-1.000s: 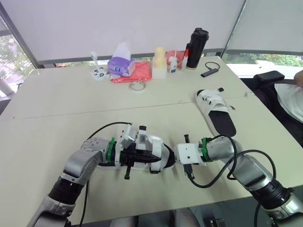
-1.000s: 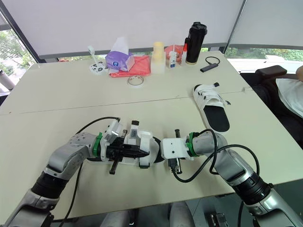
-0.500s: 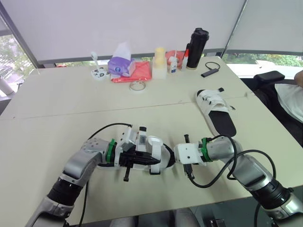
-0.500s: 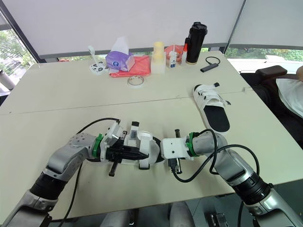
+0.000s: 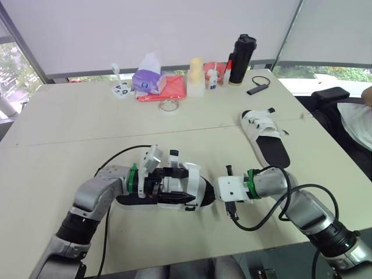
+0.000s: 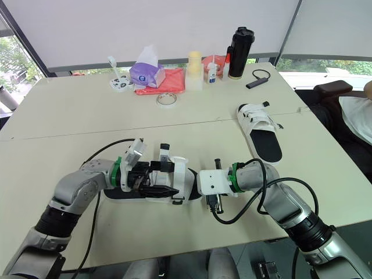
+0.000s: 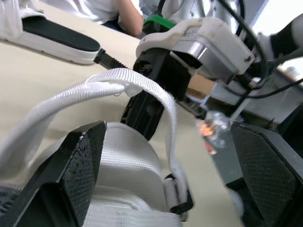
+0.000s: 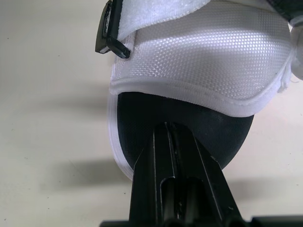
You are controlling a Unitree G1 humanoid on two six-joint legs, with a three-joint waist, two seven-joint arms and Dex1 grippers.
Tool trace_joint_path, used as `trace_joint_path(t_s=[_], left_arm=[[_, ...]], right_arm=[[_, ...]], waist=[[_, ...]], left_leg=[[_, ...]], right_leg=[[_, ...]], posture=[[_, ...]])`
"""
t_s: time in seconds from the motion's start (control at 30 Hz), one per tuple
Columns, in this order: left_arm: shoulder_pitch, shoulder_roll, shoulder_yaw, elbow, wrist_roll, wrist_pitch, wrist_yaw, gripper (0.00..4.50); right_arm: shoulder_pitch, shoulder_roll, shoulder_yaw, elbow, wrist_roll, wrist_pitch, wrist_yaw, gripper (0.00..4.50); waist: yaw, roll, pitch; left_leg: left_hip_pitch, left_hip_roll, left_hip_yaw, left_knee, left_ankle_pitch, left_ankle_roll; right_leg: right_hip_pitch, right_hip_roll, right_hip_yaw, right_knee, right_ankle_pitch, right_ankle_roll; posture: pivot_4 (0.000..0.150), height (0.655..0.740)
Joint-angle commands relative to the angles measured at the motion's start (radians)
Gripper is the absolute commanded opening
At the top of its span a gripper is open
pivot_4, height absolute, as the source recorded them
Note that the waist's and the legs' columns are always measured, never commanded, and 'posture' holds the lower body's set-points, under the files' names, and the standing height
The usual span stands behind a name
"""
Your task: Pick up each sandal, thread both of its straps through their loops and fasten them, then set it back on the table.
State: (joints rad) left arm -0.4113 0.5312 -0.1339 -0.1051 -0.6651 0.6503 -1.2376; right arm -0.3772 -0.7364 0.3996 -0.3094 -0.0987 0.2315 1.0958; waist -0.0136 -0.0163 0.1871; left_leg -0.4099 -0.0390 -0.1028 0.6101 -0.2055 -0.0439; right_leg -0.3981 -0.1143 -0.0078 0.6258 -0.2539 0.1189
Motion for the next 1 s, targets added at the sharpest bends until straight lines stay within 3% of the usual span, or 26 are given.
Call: trace_joint_path(t_s=[0.03, 0.33, 0.57, 0.73, 1.0], left_arm=[[-0.034, 0.029, 0.084, -0.047, -0.084, 0.060, 0.007, 4.40], [-0.010, 0.111, 0.228, -0.098, -0.282, 0.269, 0.049, 4.40], [0.267, 0.296, 0.150, -0.263, -0.196, 0.207, -0.084, 4.40], [0.358, 0.272, 0.095, -0.290, -0.135, 0.125, -0.064, 4.40], [0.360, 0.129, -0.025, -0.196, 0.067, -0.096, 0.019, 4.40]], right_arm=[[0.001, -0.002, 0.009, 0.009, -0.020, 0.007, -0.001, 0.00], [0.003, -0.005, 0.010, 0.008, -0.022, 0.004, 0.001, 0.00], [0.011, -0.009, 0.009, 0.003, -0.022, 0.002, 0.001, 0.00], [0.013, -0.007, 0.009, 0.002, -0.023, 0.004, 0.001, 0.00], [0.004, -0.002, 0.009, 0.007, -0.024, 0.006, 0.003, 0.00]], waist=[[0.001, 0.000, 0.000], [0.000, 0.000, 0.000], [-0.002, 0.001, 0.001], [0.002, 0.000, 0.001], [0.001, 0.000, 0.000]], left_leg=[[0.000, 0.000, 0.000, 0.000, 0.000, 0.000], [0.000, 0.000, 0.000, 0.000, 0.000, 0.000], [0.000, 0.000, 0.002, -0.004, 0.000, 0.000], [-0.001, 0.002, 0.000, -0.004, -0.002, -0.003], [-0.003, 0.001, 0.005, -0.005, 0.000, 0.000]], right_leg=[[0.000, 0.000, 0.000, 0.000, 0.000, 0.000], [0.000, 0.000, 0.000, 0.000, 0.000, 0.000], [-0.002, -0.001, 0.001, -0.002, 0.000, -0.001], [-0.005, -0.003, 0.000, -0.009, 0.002, -0.004], [-0.003, -0.004, 0.001, -0.011, 0.003, -0.004]], posture=[[0.150, 0.7400], [0.150, 0.7400], [0.150, 0.7400], [0.150, 0.7400], [0.150, 0.7400]])
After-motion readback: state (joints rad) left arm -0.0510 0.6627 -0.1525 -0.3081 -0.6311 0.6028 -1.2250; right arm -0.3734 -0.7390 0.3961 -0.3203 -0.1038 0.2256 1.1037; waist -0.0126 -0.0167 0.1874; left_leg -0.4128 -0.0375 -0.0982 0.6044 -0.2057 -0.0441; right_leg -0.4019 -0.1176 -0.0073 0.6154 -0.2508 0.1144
